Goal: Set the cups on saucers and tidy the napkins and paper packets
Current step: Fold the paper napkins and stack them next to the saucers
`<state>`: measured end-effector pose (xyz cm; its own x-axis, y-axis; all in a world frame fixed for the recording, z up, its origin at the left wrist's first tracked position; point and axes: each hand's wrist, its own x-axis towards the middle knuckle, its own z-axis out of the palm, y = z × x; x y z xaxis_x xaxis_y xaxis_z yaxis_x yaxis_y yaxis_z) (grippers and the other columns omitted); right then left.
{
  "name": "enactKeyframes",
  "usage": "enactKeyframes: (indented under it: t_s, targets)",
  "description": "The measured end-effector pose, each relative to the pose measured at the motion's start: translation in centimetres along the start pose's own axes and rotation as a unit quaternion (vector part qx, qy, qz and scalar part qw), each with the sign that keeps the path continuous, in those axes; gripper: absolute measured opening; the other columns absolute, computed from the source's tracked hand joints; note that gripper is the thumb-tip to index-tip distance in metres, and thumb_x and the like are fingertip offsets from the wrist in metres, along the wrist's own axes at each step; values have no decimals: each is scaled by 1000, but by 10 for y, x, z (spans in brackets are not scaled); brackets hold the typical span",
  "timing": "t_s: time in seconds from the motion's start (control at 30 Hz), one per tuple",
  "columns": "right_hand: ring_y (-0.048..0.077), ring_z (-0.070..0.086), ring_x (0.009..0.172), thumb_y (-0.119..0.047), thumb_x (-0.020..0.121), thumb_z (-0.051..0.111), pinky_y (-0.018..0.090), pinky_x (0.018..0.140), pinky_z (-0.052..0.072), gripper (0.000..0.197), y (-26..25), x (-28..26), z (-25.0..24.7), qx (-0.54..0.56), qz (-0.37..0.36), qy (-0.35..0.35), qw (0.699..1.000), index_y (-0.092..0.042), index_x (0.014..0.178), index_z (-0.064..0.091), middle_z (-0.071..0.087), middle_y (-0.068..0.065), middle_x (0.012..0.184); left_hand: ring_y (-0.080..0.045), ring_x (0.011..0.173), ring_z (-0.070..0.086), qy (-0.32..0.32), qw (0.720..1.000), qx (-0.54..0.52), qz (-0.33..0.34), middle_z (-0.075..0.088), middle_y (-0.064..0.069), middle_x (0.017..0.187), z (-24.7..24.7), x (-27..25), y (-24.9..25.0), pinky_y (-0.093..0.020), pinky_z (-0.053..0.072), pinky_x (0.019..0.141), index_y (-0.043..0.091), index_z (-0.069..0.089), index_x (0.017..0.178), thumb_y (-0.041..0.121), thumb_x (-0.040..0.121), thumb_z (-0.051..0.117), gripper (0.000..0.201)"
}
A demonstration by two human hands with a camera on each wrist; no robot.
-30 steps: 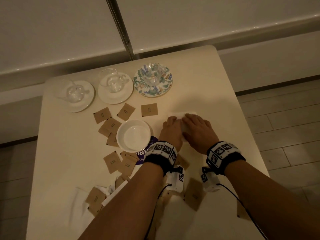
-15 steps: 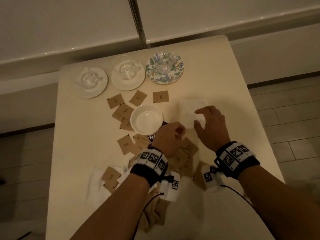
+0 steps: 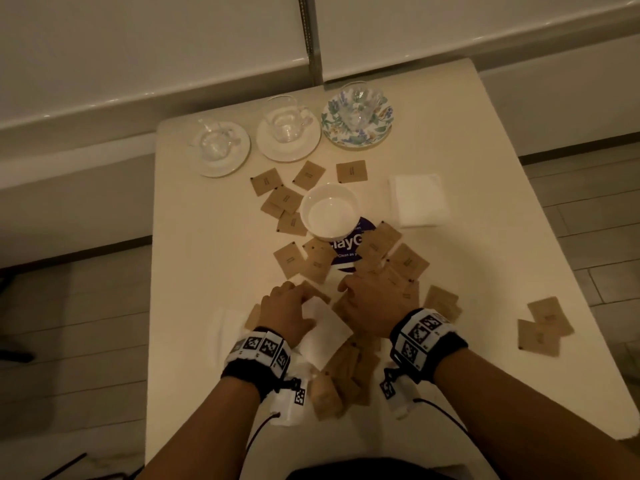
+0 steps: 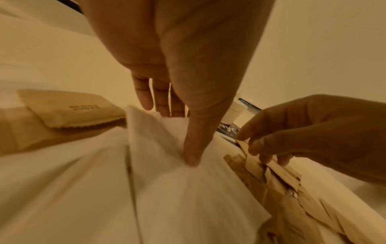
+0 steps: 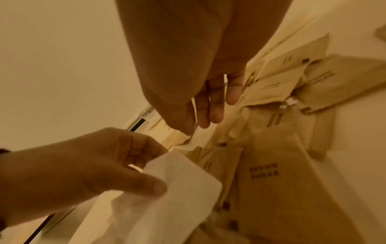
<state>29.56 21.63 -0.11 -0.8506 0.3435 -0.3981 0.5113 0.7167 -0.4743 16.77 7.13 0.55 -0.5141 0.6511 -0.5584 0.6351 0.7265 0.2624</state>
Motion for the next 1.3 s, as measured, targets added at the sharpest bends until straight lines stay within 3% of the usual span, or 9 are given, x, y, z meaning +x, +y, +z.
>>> enactKeyframes:
  t_s: [0.2, 0.3, 0.4, 0.5, 0.77, 0.87, 1.03, 1.13, 1.3]
  targets:
    - [13, 54, 93, -28, 90, 59, 33, 84, 50, 35, -16, -8, 9, 129, 27, 21, 991, -22, 124, 55, 51, -10, 100, -19, 82, 56, 51, 987, -149, 28, 58, 7, 80, -4, -12, -5, -23, 36, 68, 22, 57, 81, 19, 87, 67, 12]
    - [11, 53, 100, -36, 88, 66, 30, 88, 48, 43, -16, -15, 6, 191, 36, 34, 980, -23, 128, 54, 52, -11, 109, -16, 85, 60, 51, 976, -198, 72, 69, 2, 89, -14, -16, 0, -27, 46, 76, 15, 69, 93, 20, 88, 69, 8]
    - [8, 58, 85, -33, 89, 66, 28, 77, 48, 16, -12, -20, -4, 216, 34, 37, 975, -24, 102, 65, 62, -10, 93, -11, 80, 63, 68, 961, -247, 108, 71, 3, 88, -29, -14, 8, -27, 51, 74, 19, 71, 94, 25, 89, 68, 8]
    - [4, 58, 66, -31, 92, 64, 19, 62, 42, 11, -4, -26, -19, 254, 28, 70, 964, -27, 82, 63, 63, -8, 75, 7, 69, 59, 72, 938, -315, 124, 65, 17, 78, -46, -8, 19, -10, 45, 61, 33, 65, 82, 27, 89, 69, 10]
    - [0, 56, 65, -17, 85, 72, 13, 58, 41, 8, 11, -31, -62, 302, 13, 156, 940, -21, 80, 67, 64, -8, 75, -1, 71, 64, 41, 905, -388, 172, 68, 3, 84, -76, 7, 53, -14, 50, 62, 25, 60, 91, 5, 77, 79, 31]
    - [7, 59, 74, -15, 85, 72, 20, 64, 44, 6, 13, -33, -70, 281, -7, 181, 942, -20, 83, 71, 68, -5, 80, -10, 77, 67, 15, 905, -376, 201, 72, -1, 90, -82, 9, 69, -14, 50, 64, 28, 61, 101, 2, 75, 79, 41]
    - [5, 59, 78, -20, 88, 68, 21, 68, 45, 5, 21, -31, -83, 246, -8, 170, 954, -21, 90, 73, 67, -7, 84, 3, 67, 59, 69, 917, -323, 222, 68, 3, 76, -90, 15, 82, -10, 45, 63, 21, 71, 76, 7, 78, 77, 15]
    - [12, 61, 75, -22, 88, 68, 30, 66, 50, 5, 29, -31, -95, 247, 11, 170, 954, -23, 84, 70, 68, -4, 81, -7, 69, 60, 85, 911, -342, 216, 68, 0, 76, -94, 19, 83, -21, 49, 66, 17, 69, 76, 3, 78, 76, 16]
    - [13, 65, 78, -20, 85, 69, 34, 73, 54, 5, 34, -31, -113, 297, 9, 172, 939, -16, 81, 70, 70, -3, 82, -4, 90, 56, 94, 949, -189, 234, 65, 8, 104, -97, 19, 86, -22, 44, 79, 23, 65, 107, 20, 75, 80, 36]
